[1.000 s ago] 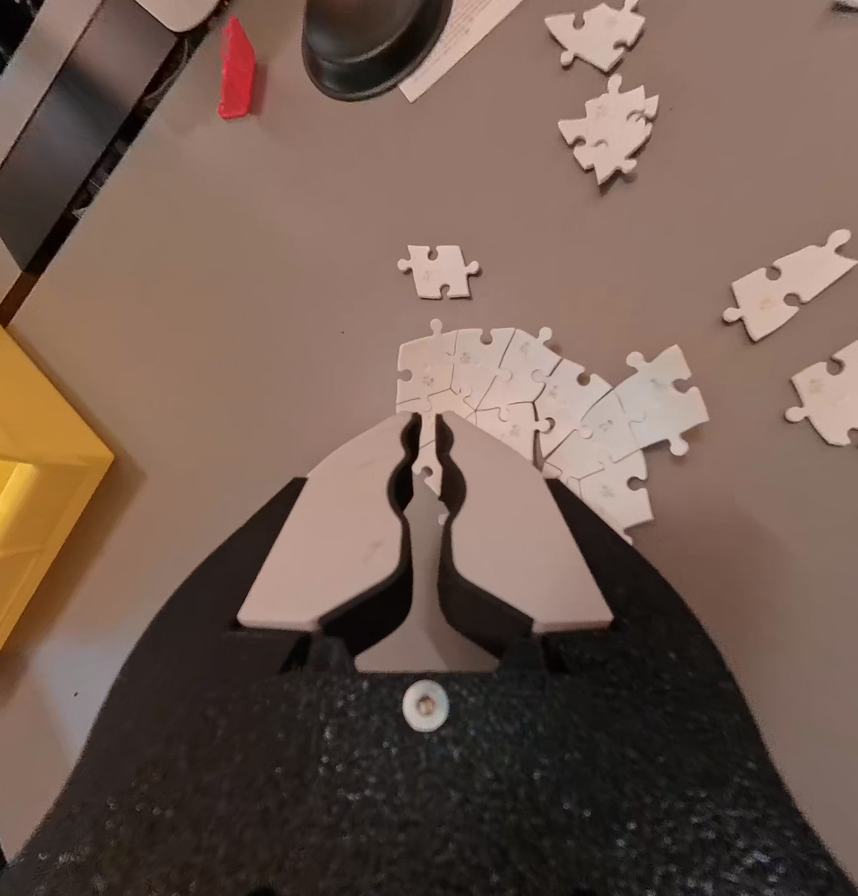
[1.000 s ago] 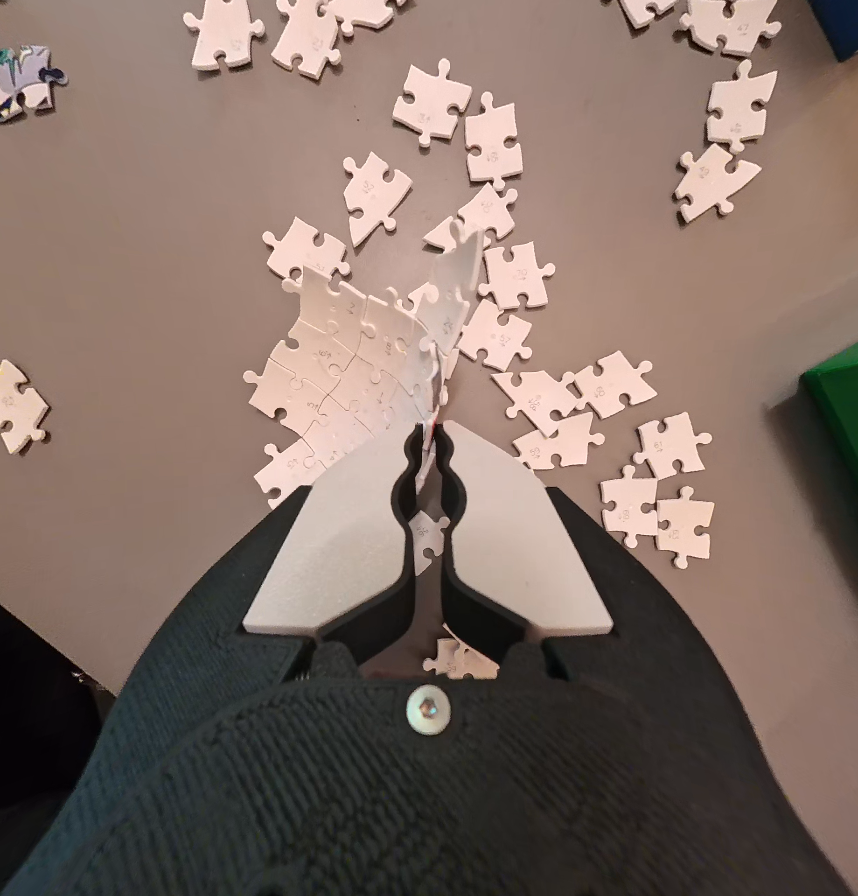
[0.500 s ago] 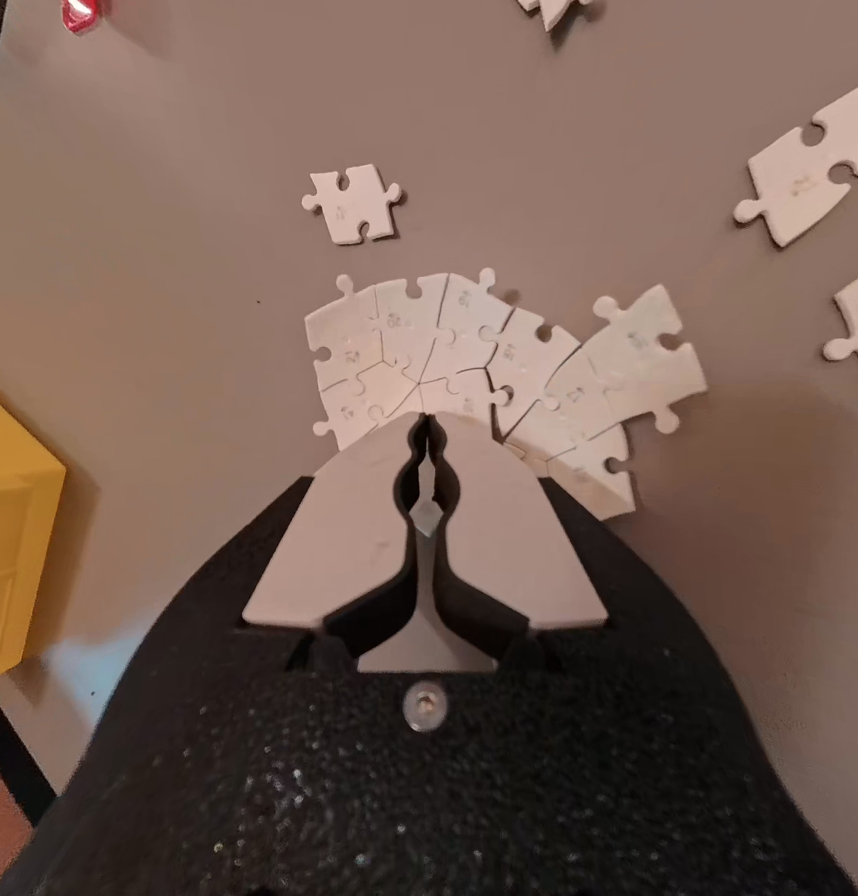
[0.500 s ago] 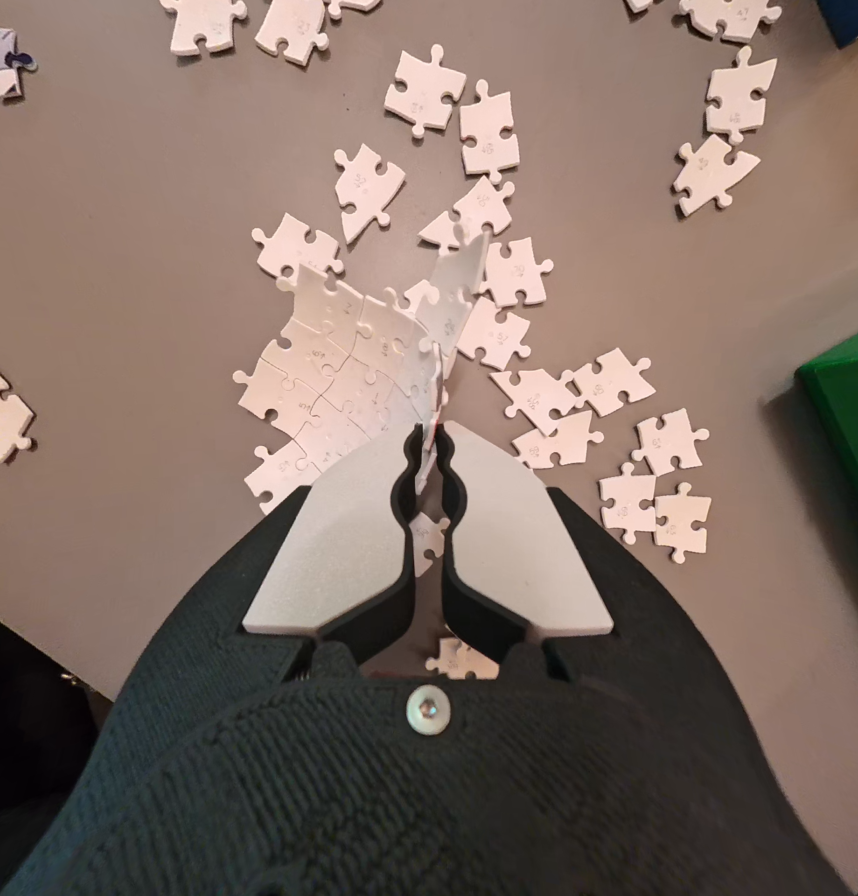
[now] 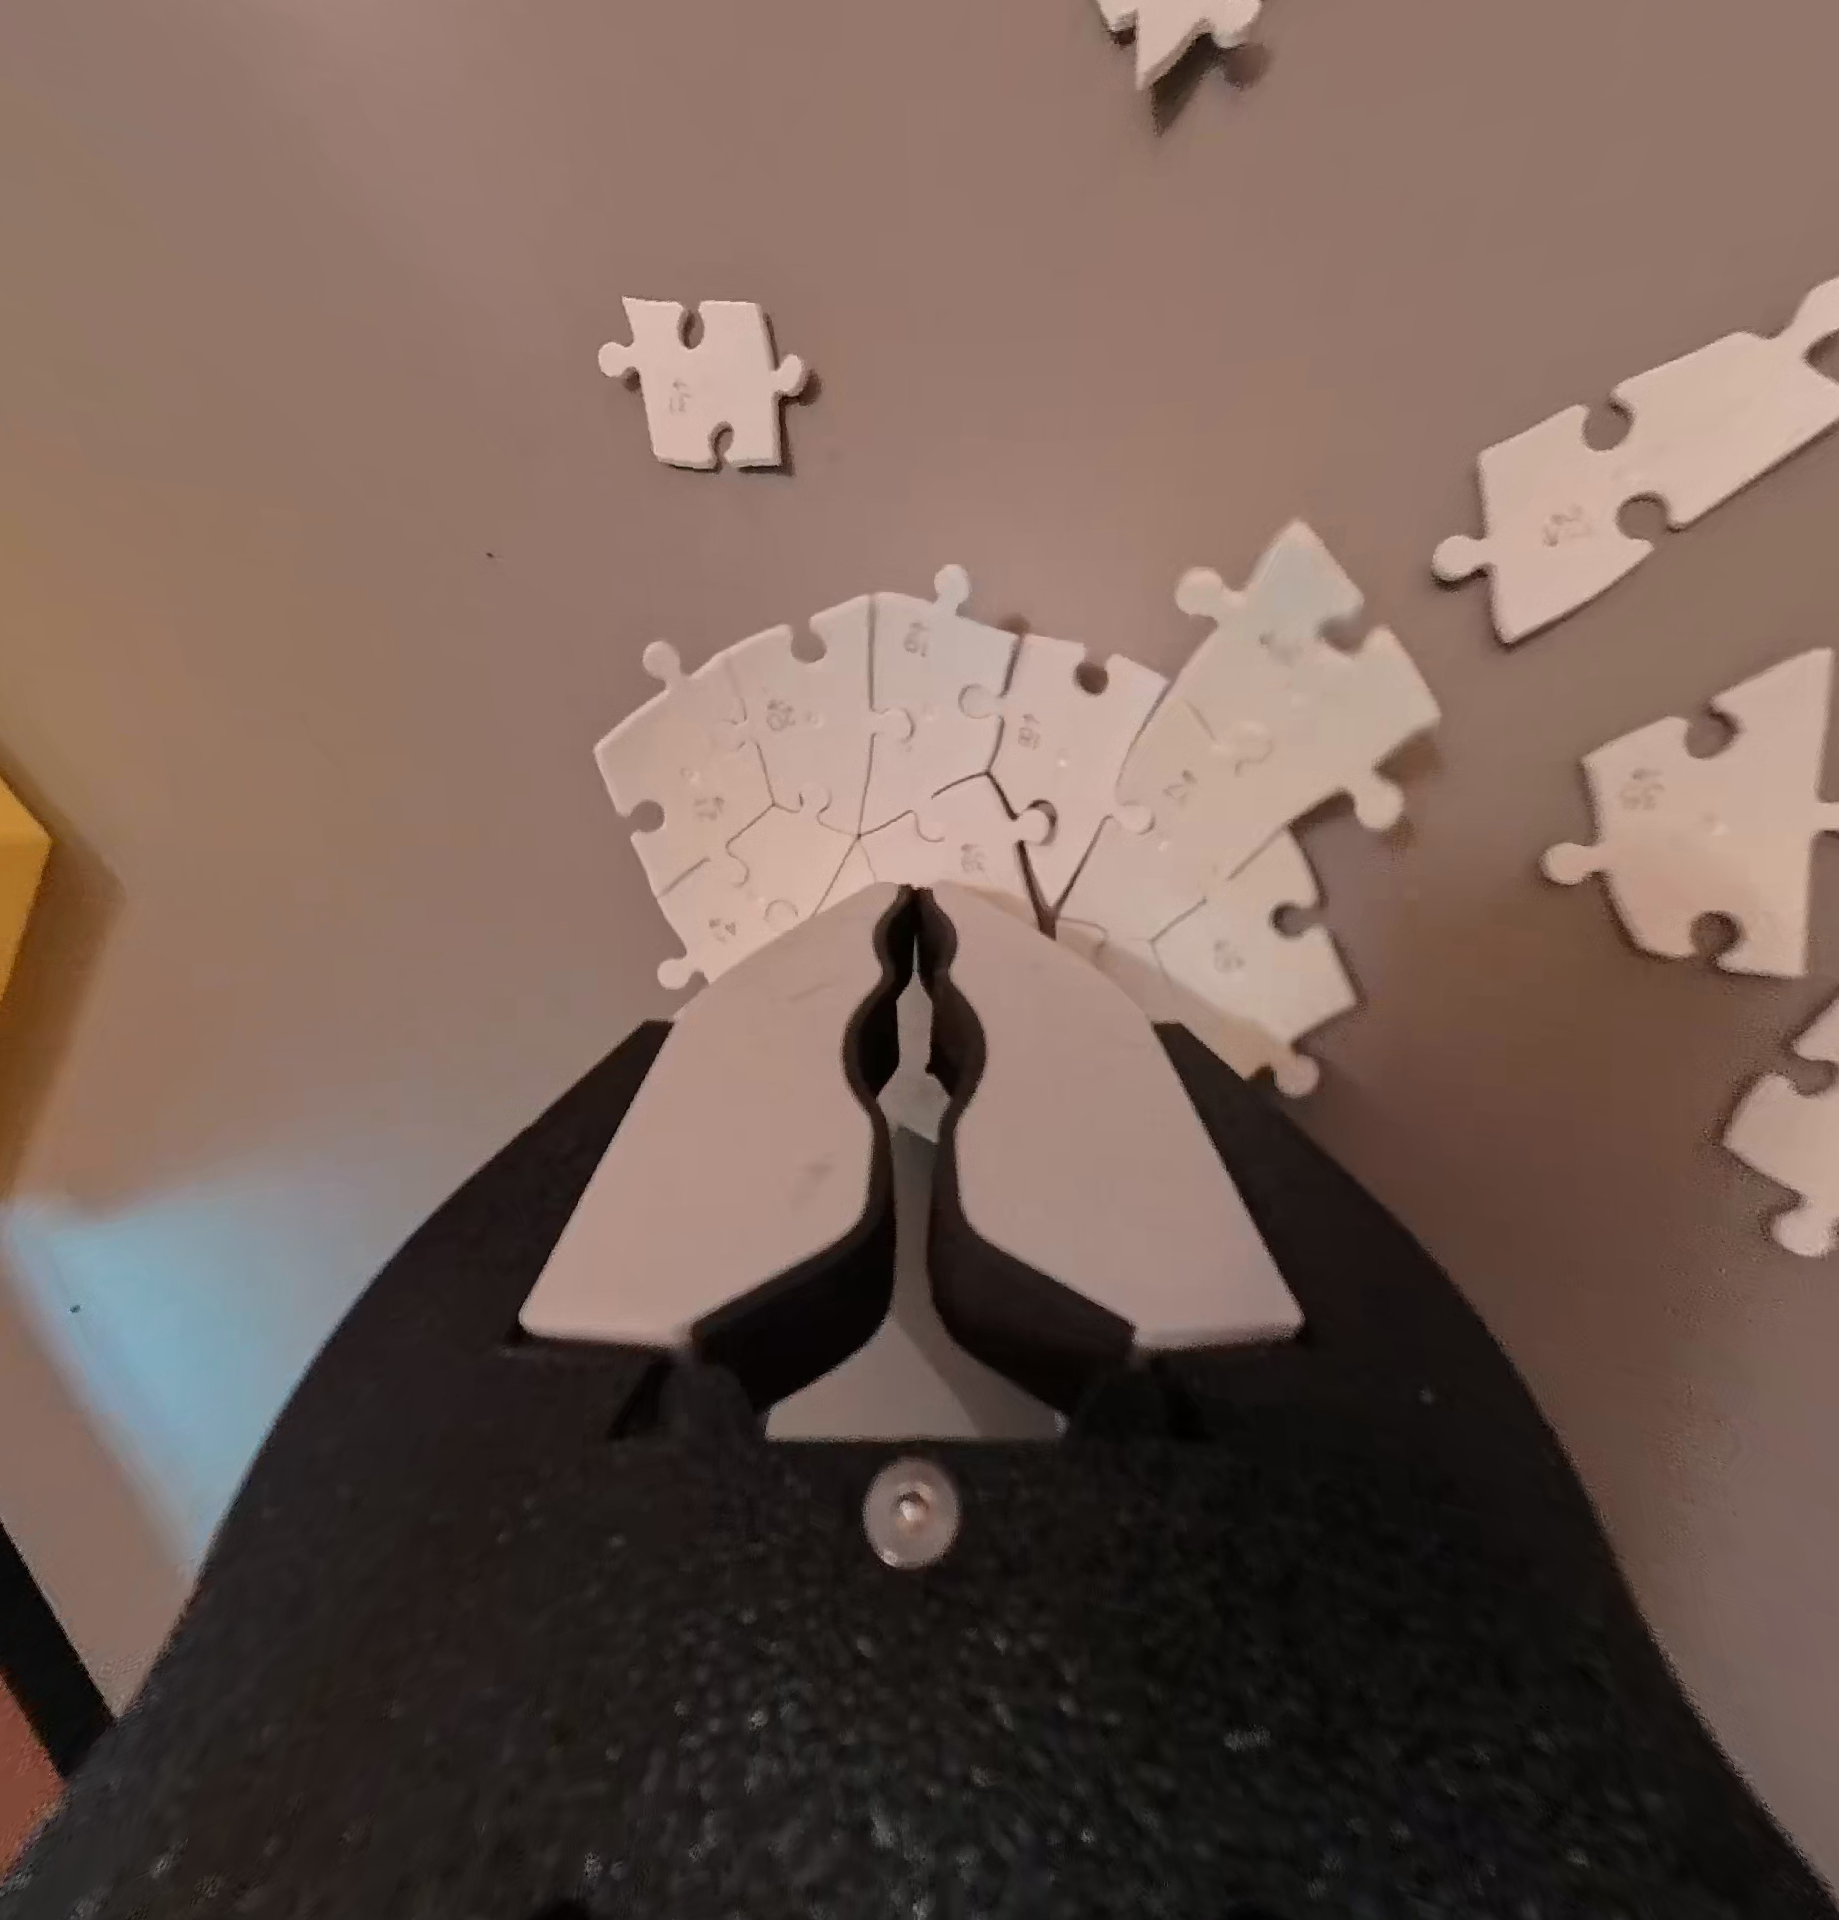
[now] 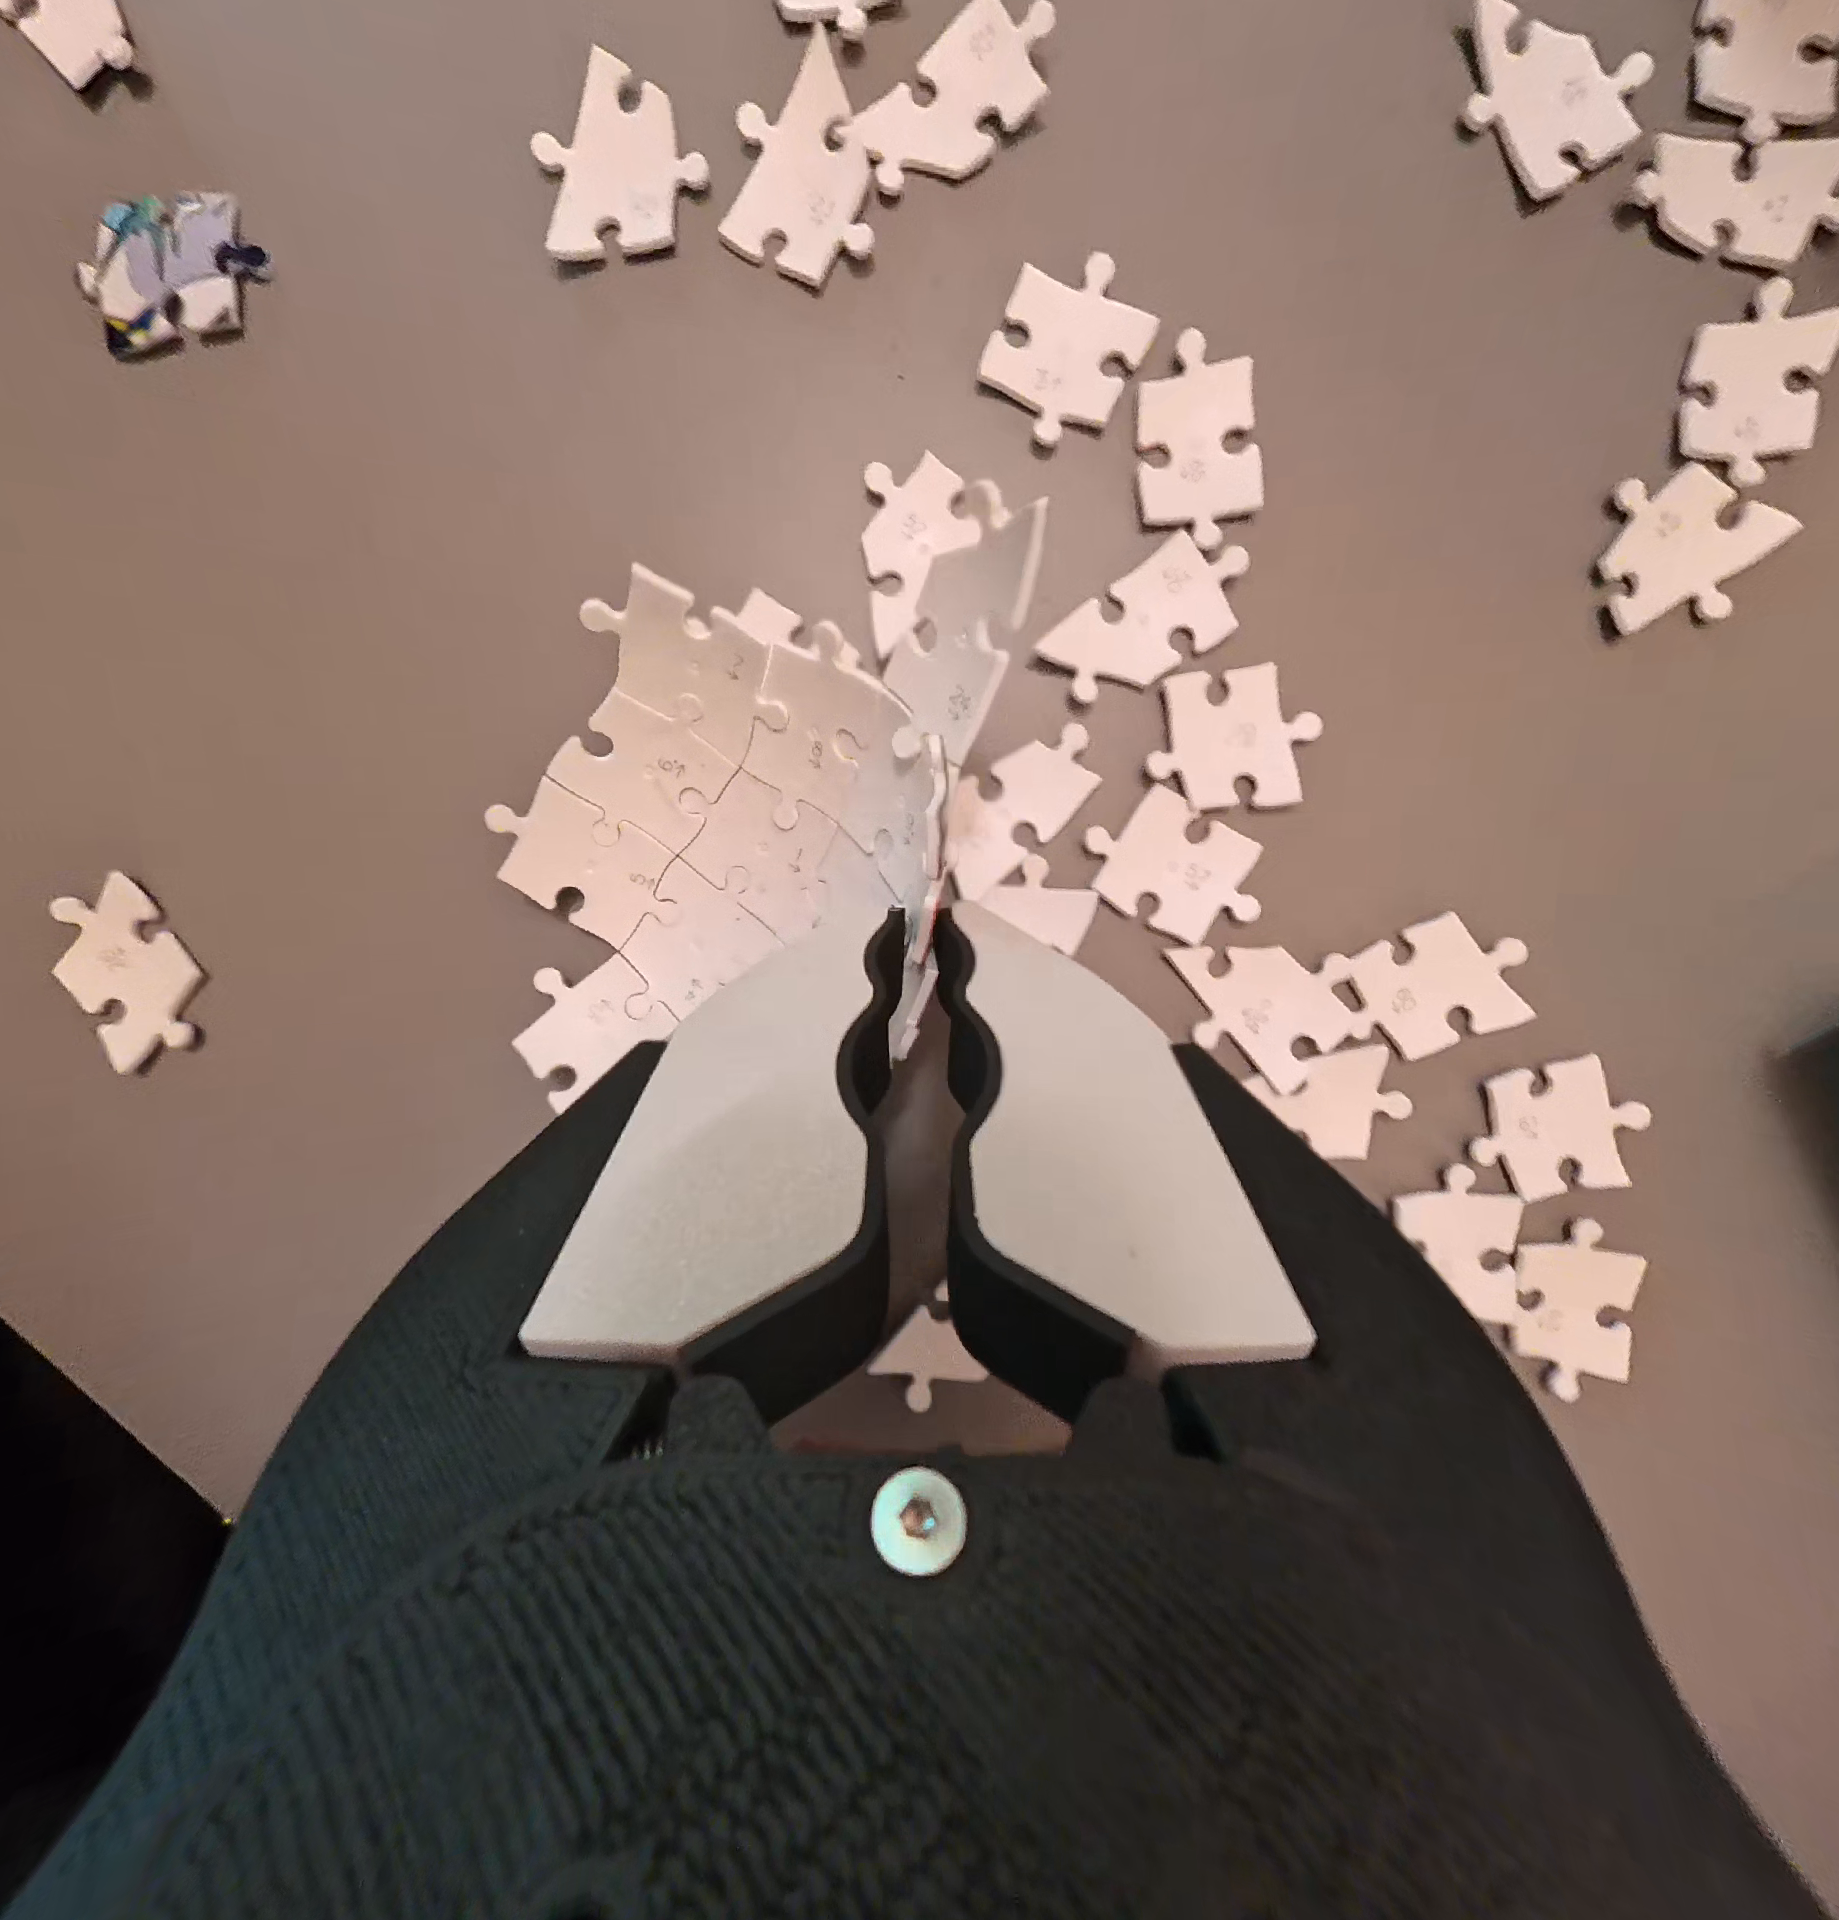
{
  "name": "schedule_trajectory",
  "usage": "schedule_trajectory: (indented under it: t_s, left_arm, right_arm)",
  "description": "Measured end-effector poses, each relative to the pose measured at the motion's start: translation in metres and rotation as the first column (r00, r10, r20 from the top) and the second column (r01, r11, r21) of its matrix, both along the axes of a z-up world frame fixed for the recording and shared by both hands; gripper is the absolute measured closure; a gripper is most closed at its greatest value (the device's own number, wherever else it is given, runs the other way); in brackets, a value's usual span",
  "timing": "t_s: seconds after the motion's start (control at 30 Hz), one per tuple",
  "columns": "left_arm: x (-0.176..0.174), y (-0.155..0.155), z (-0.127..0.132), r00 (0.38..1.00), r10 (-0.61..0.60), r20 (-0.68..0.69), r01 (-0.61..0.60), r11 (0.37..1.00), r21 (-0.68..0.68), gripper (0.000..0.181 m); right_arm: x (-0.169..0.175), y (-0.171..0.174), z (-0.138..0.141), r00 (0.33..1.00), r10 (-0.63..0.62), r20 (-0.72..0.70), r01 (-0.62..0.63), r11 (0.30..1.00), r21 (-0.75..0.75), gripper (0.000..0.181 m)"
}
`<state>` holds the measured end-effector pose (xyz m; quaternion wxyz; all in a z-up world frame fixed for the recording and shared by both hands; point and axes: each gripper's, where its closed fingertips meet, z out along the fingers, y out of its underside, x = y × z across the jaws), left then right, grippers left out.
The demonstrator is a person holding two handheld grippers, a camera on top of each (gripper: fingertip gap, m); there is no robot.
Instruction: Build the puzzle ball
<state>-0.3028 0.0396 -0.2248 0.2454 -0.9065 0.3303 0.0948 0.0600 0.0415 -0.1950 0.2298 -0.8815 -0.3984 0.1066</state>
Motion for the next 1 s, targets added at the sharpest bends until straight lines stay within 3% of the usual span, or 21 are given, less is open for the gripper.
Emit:
schedule_trajectory:
  t_s: [0.3, 1.0]
  left_arm:
    - [0.018, -0.015, 0.0, 0.998, -0.063, 0.01, 0.063, 0.998, 0.017, 0.181]
    - [0.038, -0.048, 0.0, 0.975, -0.196, 0.109, 0.196, 0.981, 0.008, 0.181]
  right_arm:
    - [-0.04, 0.01, -0.003, 0.993, 0.006, -0.119, -0.011, 0.999, -0.037, 0.176]
    - [-0.13, 0.036, 0.011, 0.987, 0.126, -0.1, -0.12, 0.991, 0.056, 0.178]
